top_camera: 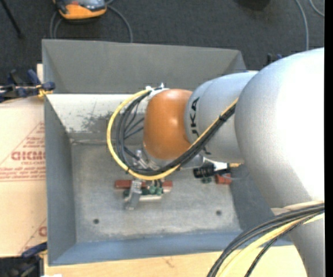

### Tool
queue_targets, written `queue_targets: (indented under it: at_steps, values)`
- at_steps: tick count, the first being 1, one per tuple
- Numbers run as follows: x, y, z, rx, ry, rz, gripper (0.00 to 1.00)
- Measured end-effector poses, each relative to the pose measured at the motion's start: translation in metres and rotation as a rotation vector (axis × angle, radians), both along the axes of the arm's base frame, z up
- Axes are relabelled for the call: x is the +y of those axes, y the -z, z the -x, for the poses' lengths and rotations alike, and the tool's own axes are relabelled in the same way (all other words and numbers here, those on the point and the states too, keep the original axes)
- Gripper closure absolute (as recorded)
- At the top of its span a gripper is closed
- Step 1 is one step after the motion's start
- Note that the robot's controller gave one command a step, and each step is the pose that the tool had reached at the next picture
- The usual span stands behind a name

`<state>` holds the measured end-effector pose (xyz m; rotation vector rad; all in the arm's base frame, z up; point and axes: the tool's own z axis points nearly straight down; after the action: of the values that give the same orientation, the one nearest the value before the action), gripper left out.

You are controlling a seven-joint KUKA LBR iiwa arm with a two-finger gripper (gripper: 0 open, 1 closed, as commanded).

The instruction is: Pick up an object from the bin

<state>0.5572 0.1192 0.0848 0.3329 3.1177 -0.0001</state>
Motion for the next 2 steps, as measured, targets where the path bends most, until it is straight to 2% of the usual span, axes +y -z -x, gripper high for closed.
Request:
queue_targets:
  at_steps: [1,2]
  values:
    - [-0.0339,0.0144,0.0426,0.004,-0.004,-0.001,1.00]
    - [-0.0337,0.0144,0.0427,0.004,-0.004,-0.002,1.00]
